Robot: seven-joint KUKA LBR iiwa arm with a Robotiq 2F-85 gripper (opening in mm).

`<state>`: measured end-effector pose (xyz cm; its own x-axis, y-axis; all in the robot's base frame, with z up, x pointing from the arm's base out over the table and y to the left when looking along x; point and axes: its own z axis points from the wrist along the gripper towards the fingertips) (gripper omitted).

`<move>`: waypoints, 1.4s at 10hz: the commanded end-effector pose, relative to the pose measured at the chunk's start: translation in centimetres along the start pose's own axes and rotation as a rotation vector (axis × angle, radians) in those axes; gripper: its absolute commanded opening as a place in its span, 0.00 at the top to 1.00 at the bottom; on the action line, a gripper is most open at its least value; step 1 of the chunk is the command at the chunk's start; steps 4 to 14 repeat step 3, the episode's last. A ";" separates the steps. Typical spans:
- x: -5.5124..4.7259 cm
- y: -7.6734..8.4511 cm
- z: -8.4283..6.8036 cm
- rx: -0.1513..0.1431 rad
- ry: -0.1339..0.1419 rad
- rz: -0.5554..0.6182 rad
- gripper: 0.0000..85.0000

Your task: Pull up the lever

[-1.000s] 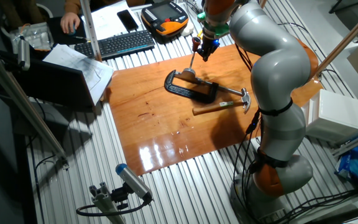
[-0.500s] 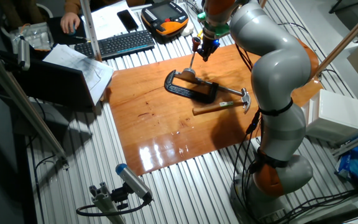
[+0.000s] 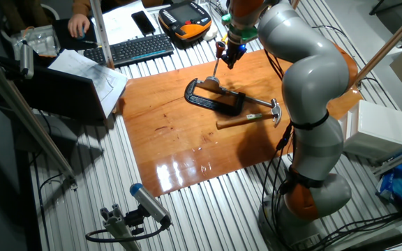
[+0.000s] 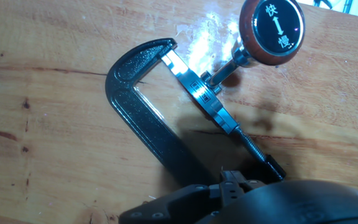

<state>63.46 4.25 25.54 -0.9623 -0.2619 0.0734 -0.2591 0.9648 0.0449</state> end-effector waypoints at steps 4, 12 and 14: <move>0.1 0.0 -0.1 0.001 -0.005 0.003 1.00; 0.1 0.0 -0.1 0.001 -0.005 0.003 1.00; 0.1 0.0 -0.1 0.001 -0.005 0.003 1.00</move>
